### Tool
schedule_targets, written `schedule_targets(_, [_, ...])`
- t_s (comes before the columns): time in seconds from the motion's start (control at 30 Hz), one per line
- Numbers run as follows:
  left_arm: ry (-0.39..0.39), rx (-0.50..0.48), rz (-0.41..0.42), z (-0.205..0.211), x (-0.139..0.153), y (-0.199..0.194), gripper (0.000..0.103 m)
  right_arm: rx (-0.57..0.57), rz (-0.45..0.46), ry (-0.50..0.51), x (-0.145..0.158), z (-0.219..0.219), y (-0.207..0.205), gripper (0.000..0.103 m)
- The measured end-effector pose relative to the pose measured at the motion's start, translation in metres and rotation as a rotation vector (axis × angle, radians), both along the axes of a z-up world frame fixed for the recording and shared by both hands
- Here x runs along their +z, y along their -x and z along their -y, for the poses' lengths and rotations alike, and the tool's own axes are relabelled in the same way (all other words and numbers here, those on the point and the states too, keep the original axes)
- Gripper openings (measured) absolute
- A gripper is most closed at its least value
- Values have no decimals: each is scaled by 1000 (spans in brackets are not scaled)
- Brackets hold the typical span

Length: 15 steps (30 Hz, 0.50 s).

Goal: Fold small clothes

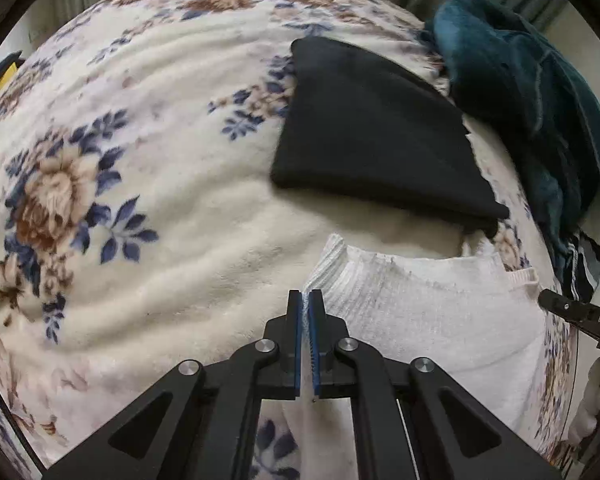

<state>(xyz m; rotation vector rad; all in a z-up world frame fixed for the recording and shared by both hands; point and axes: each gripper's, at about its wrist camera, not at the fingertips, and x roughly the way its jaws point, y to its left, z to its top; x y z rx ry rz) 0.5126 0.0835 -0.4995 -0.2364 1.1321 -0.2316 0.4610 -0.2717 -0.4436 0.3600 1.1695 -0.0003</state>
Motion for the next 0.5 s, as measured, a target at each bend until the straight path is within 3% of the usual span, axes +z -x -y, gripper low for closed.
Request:
schedule_targets(0.2, [7, 50, -26, -8, -10, -10, 2, -11, 6, 20, -8, -2, -29, 4])
schedule_targets(0.27, [45, 32, -113, -9, -26, -14, 3, 20, 4, 14, -12, -8, -39, 4])
schedule_targets(0.33, [107, 37, -173, -13, -33, -15, 6, 84, -93, -3, -32, -16, -52, 4])
schedule_targets(0.4, [169, 51, -185, -20, -26, -11, 18, 80, -165, -55, -45, -14, -58, 6])
schedule_targets(0.47, [237, 68, -152, -26, -13, -7, 61, 72, -185, -116, -42, -7, -56, 13])
schedule_targets(0.5, [263, 75, -132, -27, -8, -5, 65, 64, -171, -138, -37, -4, -53, 29])
